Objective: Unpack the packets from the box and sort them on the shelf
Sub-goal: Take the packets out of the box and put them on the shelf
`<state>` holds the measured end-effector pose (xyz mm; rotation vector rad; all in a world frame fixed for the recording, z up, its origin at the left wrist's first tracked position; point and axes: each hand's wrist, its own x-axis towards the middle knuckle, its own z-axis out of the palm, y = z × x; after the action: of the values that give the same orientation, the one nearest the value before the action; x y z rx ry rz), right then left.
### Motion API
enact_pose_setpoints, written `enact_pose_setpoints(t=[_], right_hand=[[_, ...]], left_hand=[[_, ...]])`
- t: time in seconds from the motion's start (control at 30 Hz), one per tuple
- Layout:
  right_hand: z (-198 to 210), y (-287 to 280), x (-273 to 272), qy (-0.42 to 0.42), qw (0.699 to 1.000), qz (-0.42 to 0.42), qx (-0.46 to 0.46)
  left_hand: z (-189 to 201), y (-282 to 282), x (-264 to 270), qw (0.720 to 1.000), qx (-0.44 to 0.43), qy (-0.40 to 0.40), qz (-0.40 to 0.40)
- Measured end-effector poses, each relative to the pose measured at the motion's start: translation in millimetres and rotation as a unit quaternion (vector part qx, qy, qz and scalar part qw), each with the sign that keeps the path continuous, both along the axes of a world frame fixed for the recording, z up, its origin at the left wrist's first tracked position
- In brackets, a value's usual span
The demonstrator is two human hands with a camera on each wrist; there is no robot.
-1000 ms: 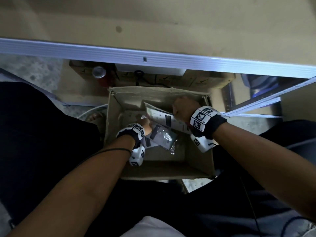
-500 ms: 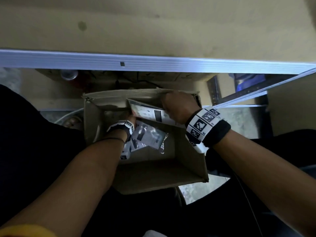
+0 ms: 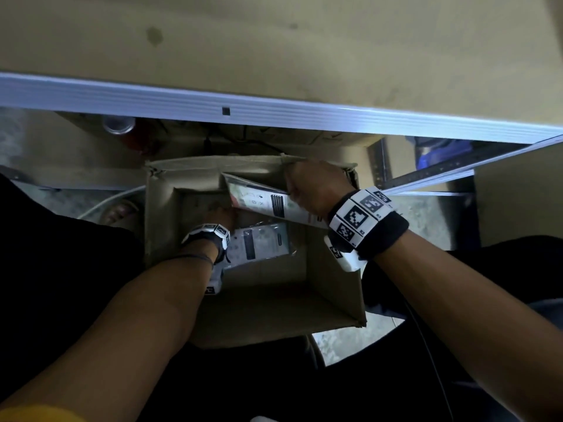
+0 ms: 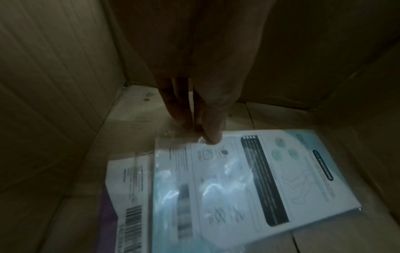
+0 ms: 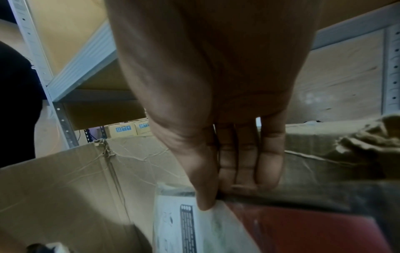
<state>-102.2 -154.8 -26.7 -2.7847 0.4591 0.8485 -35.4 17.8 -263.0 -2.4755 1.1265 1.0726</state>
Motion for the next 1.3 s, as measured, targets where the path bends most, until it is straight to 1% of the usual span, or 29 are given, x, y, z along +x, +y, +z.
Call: enact_pose_setpoints(t=[0.07,0.13,0.17,0.27,0.37,0.5,0.7,0.8,0.9,1.0,1.07,1.2,1.3], right_hand=[[1.8,1.7,1.1,0.002,1.000,-0.001,0.002],[4.0,3.1,1.1,-0.001,1.000,-0.003,0.001],[4.8,3.2,0.7,-0.001,1.000,-0.004,0.001],[5.6,4.5,-1.8,0.003,1.000,-0.005,0.000],[4.7,5.5,-2.6,0.002,1.000,-0.003,-0.003],[3.2,6.3,-1.9,-0.001,1.000,-0.002,-0.008],[-0.6,6.6,-2.4,-0.006,1.000,-0.004,-0.003],[-3.9,6.4,0.1,-0.006,1.000,0.000,-0.006],[-5.7,6.4,1.9,-0.007,1.000,0.006,-0.008],[-5.9,7.4,2.0,-0.007,1.000,0.018,-0.008],[-5.9,8.8,2.0,-0.011,0.999,0.030,-0.011],[-3.2,10.2,1.6,-0.011,0.999,0.045,-0.020],[-0.2,10.4,-1.2,-0.018,0.999,0.038,-0.024]], left_hand=[[-1.2,6.5,-0.4,0.999,0.009,0.039,0.024],[2.1,14.5,-1.4,0.994,0.041,0.084,0.053],[2.6,18.5,-2.3,0.992,0.054,0.093,0.067],[3.6,26.2,-6.8,0.990,0.066,0.087,0.085],[5.4,24.3,-6.6,0.994,0.053,0.062,0.069],[8.9,15.2,-4.1,0.997,0.050,0.048,0.044],[-0.6,14.0,-4.0,0.992,0.073,0.079,0.059],[-7.9,16.8,-3.1,0.991,0.045,0.093,0.079],[-6.9,17.2,-3.0,0.991,0.029,0.101,0.085],[-0.3,13.8,1.3,0.986,0.041,0.126,0.102],[6.3,12.7,4.9,0.984,0.031,0.130,0.115],[29.2,8.5,7.4,0.981,-0.075,0.098,0.148],[51.6,1.9,7.5,0.969,-0.077,0.136,0.193]])
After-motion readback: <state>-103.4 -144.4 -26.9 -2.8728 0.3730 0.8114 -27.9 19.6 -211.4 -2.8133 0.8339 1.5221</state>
